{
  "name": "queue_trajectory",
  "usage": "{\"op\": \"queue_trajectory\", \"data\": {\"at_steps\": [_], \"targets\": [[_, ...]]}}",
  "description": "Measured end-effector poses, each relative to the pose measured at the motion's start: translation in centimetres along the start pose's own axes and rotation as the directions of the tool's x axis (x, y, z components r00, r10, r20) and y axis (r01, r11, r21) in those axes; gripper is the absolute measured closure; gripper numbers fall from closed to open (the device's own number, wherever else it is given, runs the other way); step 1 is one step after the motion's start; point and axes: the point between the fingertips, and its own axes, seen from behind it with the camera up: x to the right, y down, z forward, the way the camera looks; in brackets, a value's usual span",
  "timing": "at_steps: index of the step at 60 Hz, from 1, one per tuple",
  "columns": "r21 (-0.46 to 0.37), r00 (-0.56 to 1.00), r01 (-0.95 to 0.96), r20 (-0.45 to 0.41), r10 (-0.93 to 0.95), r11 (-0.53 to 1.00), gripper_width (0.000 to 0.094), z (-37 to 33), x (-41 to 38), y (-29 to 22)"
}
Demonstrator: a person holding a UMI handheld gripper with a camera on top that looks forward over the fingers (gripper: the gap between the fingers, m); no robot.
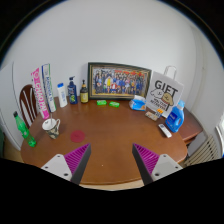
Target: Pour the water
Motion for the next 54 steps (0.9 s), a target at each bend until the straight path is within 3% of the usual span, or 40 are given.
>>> {"op": "queue_trajectory", "data": {"at_steps": [15, 30, 39, 49, 54], "targets": [[-0.001, 0.996, 0.032, 0.083, -0.031, 1.000, 0.0080, -0.7, -9.4, 2.6], [0.056, 0.955, 0.023, 0.294, -0.038, 0.998, 0.0083, -1.5, -29.1, 5.1], [0.109, 0.923, 0.017, 0.379, -0.058, 0.994, 0.0077, 0.3, -40.3, 5.1], [0.197, 0.930, -0.006, 0.360, -0.067, 0.980, 0.0086, 5.1, -47.5, 3.0], [0.202, 0.942, -0.017, 0.332, -0.052, 0.979, 0.0160, 7.9, -49.4, 2.7]]}}
